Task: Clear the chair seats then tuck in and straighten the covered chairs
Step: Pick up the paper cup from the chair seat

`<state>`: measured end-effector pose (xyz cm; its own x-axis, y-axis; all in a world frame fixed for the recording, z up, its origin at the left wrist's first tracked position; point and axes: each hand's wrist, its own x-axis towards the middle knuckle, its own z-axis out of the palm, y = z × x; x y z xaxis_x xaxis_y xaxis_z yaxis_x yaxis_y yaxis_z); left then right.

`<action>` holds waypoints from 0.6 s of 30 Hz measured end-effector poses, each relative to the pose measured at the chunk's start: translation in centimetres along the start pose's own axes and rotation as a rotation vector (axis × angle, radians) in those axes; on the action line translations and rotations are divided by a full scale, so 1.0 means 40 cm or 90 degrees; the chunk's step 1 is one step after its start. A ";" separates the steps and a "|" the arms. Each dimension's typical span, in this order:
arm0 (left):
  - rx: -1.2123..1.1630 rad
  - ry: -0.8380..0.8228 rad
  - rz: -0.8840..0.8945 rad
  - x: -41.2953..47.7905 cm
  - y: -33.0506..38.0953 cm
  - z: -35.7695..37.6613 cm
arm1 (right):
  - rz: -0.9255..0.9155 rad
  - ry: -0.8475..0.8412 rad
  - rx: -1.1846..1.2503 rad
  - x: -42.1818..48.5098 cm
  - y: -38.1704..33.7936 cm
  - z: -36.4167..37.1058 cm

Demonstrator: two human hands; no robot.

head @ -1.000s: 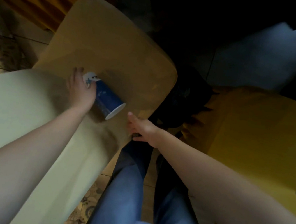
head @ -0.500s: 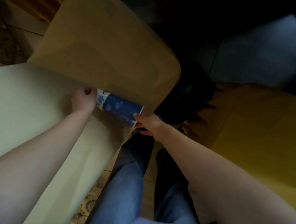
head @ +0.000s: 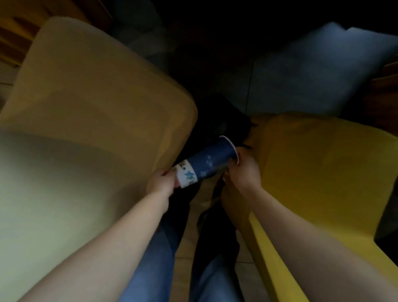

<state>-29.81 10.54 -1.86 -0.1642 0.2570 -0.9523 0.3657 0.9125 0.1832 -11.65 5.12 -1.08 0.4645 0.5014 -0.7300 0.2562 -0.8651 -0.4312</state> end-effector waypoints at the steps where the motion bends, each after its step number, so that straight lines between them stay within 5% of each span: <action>1: -0.012 -0.021 -0.018 -0.010 0.009 0.030 | -0.005 0.027 0.012 0.005 0.000 -0.014; 9: 0.077 -0.185 -0.071 -0.022 0.038 0.074 | -0.118 0.011 -0.139 0.037 0.007 -0.085; 15: 0.137 -0.059 0.180 -0.012 0.029 0.066 | -0.150 -0.022 -0.175 -0.007 0.059 -0.066; 18: 0.287 -0.077 0.299 -0.011 0.016 0.070 | -0.163 -0.037 -0.218 -0.053 0.088 -0.050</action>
<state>-26.92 10.12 -2.01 0.2000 0.5336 -0.8218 0.7258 0.4828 0.4901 -10.02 0.99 0.01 0.3024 0.6923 -0.6552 0.6282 -0.6617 -0.4093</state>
